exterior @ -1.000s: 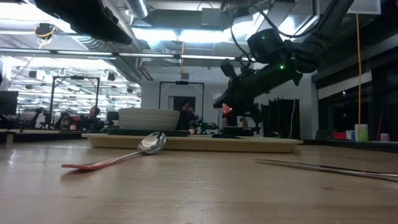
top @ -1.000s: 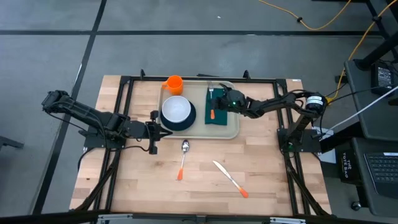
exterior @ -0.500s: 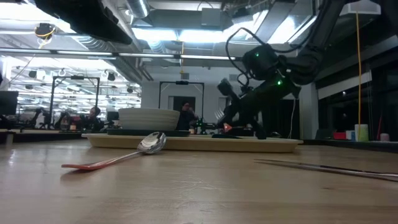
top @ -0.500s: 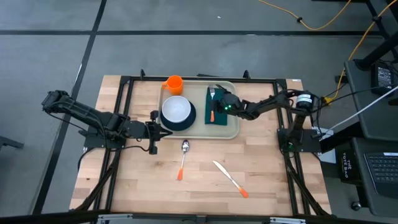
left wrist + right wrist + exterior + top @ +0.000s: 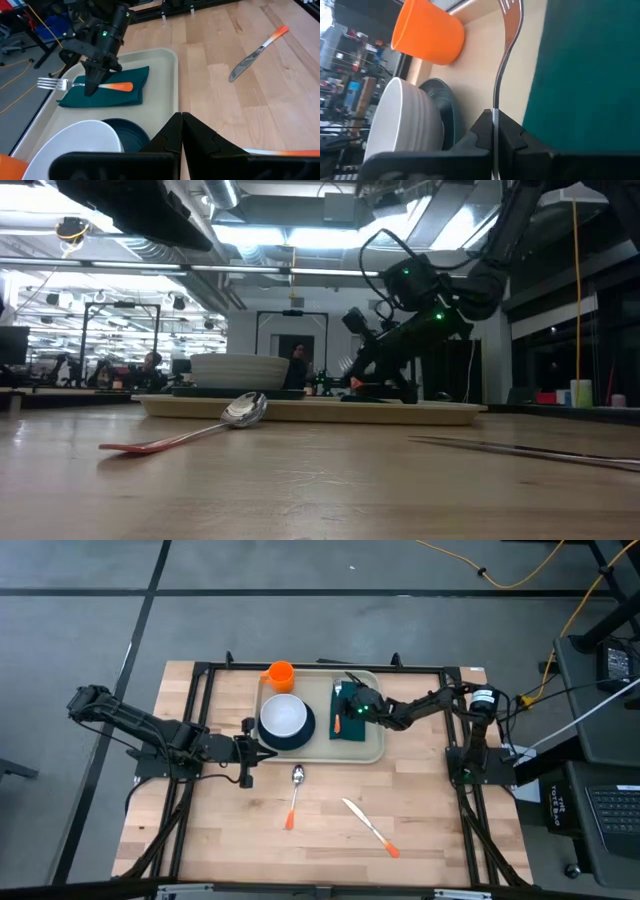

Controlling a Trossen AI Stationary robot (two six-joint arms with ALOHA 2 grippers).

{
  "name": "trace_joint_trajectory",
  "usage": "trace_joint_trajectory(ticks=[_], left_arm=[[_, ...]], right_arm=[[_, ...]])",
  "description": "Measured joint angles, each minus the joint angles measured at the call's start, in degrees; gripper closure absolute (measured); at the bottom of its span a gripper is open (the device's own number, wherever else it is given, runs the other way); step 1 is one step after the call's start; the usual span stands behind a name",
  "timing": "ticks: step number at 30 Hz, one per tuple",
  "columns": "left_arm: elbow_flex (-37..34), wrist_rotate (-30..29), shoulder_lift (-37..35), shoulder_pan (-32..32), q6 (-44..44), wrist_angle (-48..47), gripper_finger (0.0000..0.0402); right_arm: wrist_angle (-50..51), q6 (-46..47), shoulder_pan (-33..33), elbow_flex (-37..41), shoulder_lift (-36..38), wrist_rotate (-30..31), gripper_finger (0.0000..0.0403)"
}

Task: Set up tray
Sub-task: Put the orange fork on top of the green table napkin on the brown serving tray

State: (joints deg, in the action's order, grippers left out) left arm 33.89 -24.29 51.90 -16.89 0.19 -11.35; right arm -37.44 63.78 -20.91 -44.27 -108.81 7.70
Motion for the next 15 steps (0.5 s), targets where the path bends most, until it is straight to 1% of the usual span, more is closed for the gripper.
trace_joint_trajectory(ticks=[3,5,7,10,15], left_arm=[[0.0,0.0,0.0,-0.02,0.0,0.0,0.0397],[0.0,0.0,0.0,-0.02,-0.01,0.0,0.0396],[0.0,0.0,0.0,-0.02,-0.06,0.0,0.0396],[0.0,0.0,0.0,-0.02,-1.64,-0.02,0.0399],[0.0,0.0,0.0,-0.02,-2.46,-0.02,0.0398]], right_arm=[[7.82,-1.55,-0.2,-3.44,0.0,-1.24,0.0399],[12.54,-3.04,-0.34,-5.79,0.0,-0.15,0.0399],[13.06,-3.9,-0.95,-6.67,0.0,0.49,0.0399],[11.72,-3.41,-2.01,-7.33,0.08,-1.76,0.0399],[13.24,-1.04,-2.23,-7.11,0.04,-2.84,0.0399]])
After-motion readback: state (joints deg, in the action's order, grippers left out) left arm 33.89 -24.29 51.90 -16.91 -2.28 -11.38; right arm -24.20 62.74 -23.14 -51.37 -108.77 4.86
